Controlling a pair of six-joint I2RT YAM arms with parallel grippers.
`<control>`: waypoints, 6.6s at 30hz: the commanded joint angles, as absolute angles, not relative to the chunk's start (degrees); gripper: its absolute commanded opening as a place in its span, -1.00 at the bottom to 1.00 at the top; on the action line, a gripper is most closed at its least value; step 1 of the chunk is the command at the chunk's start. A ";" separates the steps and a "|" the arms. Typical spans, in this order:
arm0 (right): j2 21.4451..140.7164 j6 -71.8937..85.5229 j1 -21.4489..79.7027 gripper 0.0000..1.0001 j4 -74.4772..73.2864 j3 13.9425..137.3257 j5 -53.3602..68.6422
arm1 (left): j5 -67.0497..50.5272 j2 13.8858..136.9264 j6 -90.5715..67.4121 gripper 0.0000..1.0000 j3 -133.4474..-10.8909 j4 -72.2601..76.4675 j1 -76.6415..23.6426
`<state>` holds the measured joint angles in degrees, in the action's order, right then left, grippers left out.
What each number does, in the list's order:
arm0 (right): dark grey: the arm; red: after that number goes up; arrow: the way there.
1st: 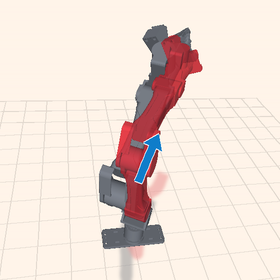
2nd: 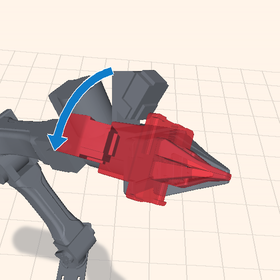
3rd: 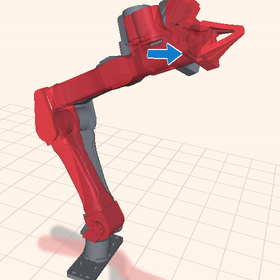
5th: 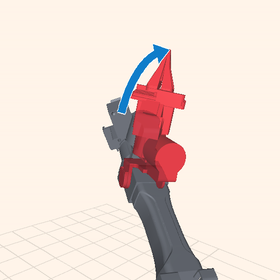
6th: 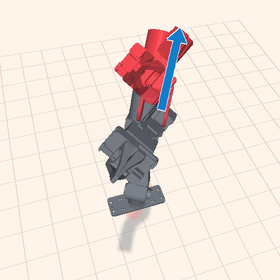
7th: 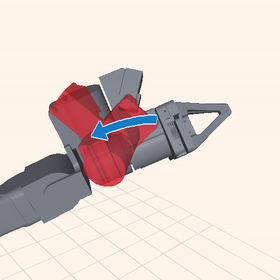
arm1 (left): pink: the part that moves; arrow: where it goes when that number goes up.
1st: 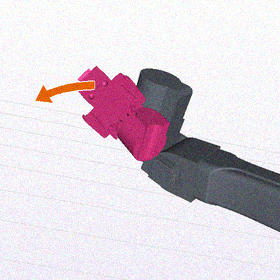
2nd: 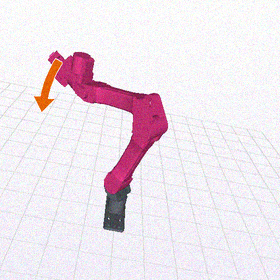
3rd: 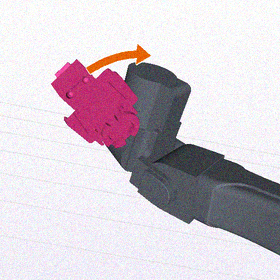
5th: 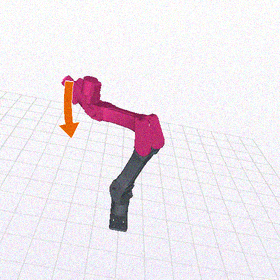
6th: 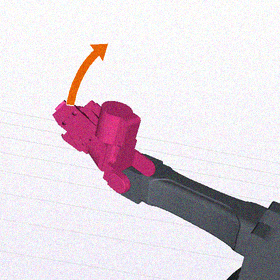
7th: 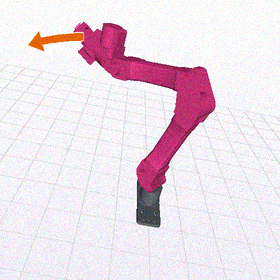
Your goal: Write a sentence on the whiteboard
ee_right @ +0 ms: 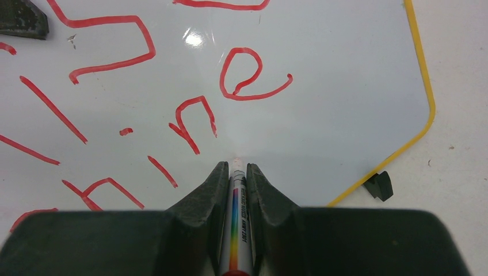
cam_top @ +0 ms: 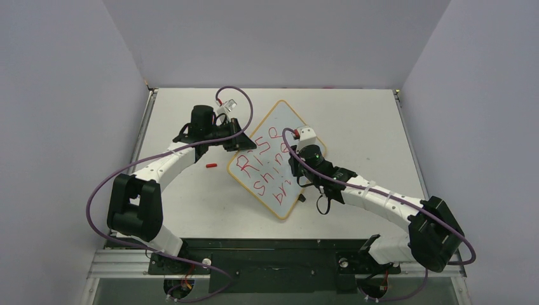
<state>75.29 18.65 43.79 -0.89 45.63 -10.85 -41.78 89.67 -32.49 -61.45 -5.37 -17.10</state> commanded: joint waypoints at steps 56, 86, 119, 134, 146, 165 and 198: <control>76.69 21.47 45.68 -1.00 0.18 48.15 -11.59 | -39.58 87.81 -29.30 -1.00 -63.64 -3.61 -17.14; 72.37 25.63 45.83 -1.00 1.22 35.77 -11.33 | -39.51 87.43 -29.34 -1.00 -63.60 -3.84 -17.15; 68.02 26.96 49.30 -1.00 -3.34 38.17 -12.54 | -39.60 86.99 -29.38 -1.00 -63.45 -3.84 -17.18; 69.71 22.05 46.88 -1.00 -5.91 47.63 -15.66 | -40.00 86.66 -29.57 -1.00 -63.22 -3.40 -17.14; 74.46 20.44 42.02 -1.00 -4.36 52.56 -12.00 | -40.52 86.58 -29.80 -1.00 -63.06 -2.99 -16.71; 73.23 19.96 37.50 -1.00 -3.20 50.78 -7.19 | -40.65 85.77 -30.03 -1.00 -62.87 -3.01 -16.62; 78.04 22.69 37.49 -1.00 1.98 45.44 -1.86 | -41.10 85.61 -30.28 -1.00 -62.81 -2.83 -16.66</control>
<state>78.74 21.71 37.50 1.13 48.58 -1.83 -41.34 88.82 -32.42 -61.45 -6.24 -17.02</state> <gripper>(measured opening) 0.101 0.040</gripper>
